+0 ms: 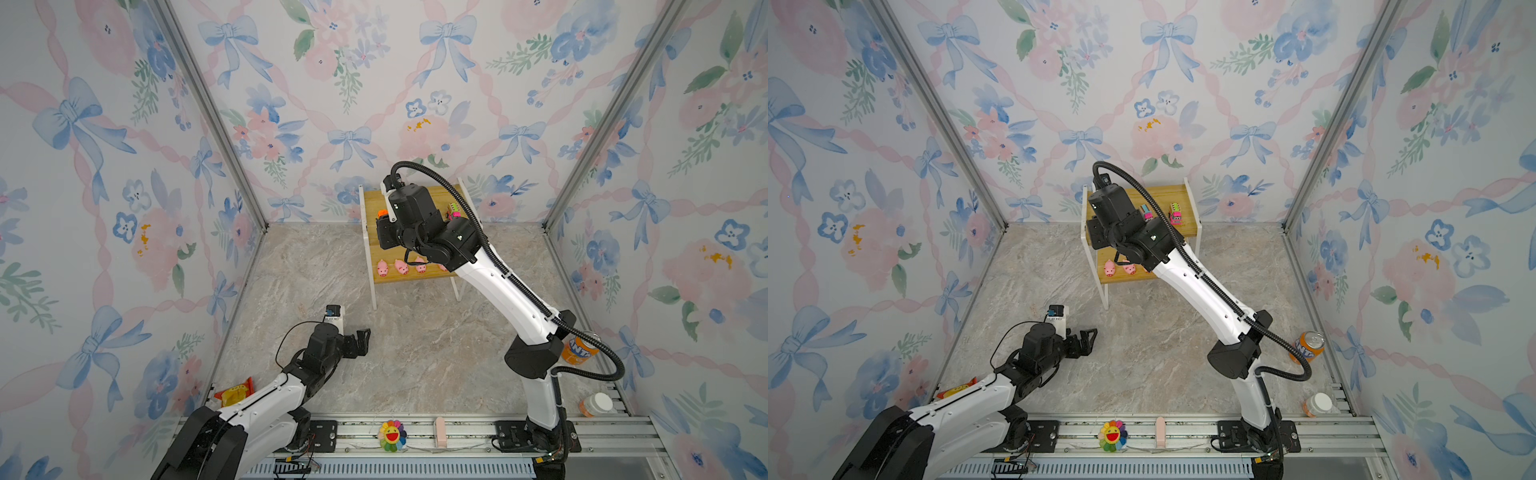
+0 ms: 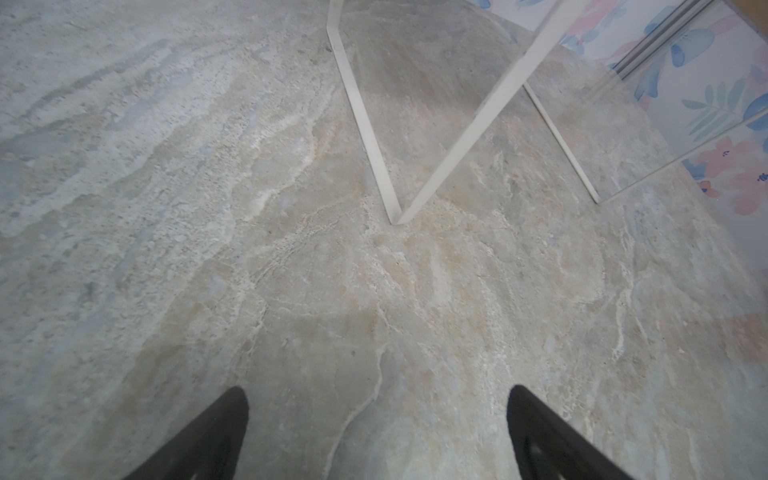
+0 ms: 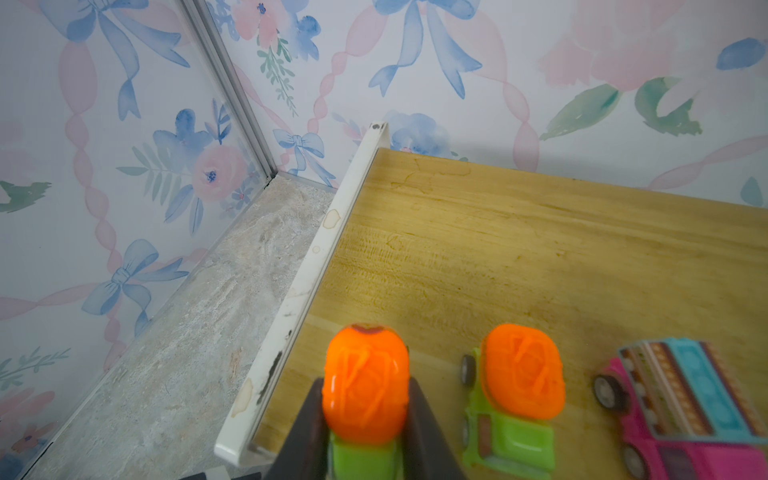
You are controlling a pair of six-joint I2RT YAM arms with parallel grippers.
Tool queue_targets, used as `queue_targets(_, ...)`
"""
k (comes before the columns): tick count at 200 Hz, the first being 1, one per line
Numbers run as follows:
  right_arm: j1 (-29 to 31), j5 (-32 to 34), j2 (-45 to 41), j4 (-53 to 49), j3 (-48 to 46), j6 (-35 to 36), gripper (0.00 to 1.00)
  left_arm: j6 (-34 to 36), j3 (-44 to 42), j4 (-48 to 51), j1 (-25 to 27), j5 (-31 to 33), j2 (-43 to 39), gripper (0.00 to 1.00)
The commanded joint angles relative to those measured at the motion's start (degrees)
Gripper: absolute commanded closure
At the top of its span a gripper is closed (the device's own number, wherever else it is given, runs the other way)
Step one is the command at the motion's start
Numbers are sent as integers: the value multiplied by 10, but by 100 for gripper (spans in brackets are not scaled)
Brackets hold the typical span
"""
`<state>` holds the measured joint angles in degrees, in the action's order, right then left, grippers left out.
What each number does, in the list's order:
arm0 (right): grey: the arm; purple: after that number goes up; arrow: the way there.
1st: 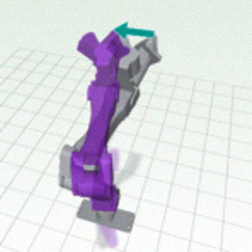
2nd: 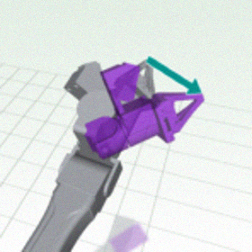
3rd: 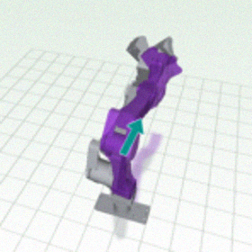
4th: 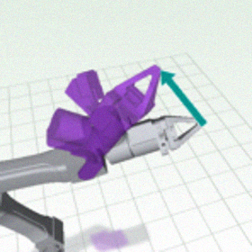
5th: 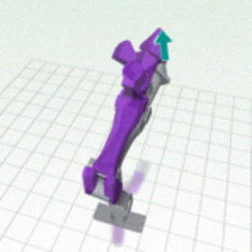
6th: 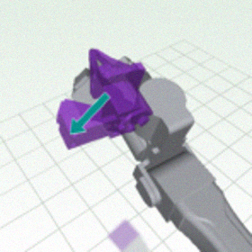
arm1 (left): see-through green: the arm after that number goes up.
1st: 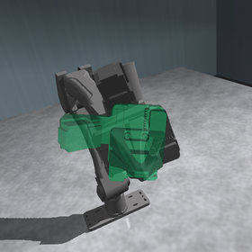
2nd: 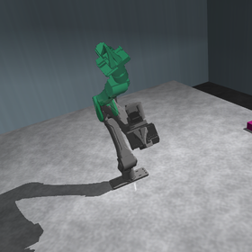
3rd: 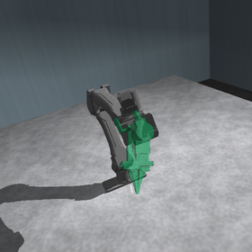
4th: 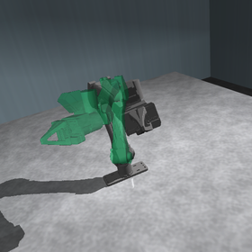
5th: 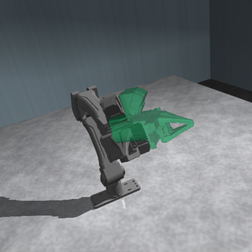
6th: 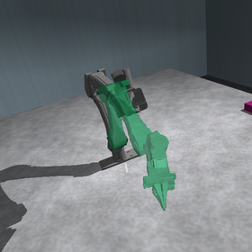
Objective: Place and organize the plastic toys onto the shelf
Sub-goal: 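Lower the green truck beside the other green truck and open the right gripper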
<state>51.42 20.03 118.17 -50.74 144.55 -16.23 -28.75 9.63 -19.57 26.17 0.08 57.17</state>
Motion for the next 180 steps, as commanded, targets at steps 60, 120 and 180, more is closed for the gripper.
queue_targets(60, -4, 10, 25, 1, 22, 3, 82, 4, 5, -5, -1, -5, 1, 2)
queue_targets(120, -4, 17, 32, 16, 24, -5, 81, 5, 6, -5, -2, -7, 3, 2)
queue_targets(180, -4, 27, 39, 30, 26, -6, 75, 5, 7, -6, -2, -6, 6, 2)
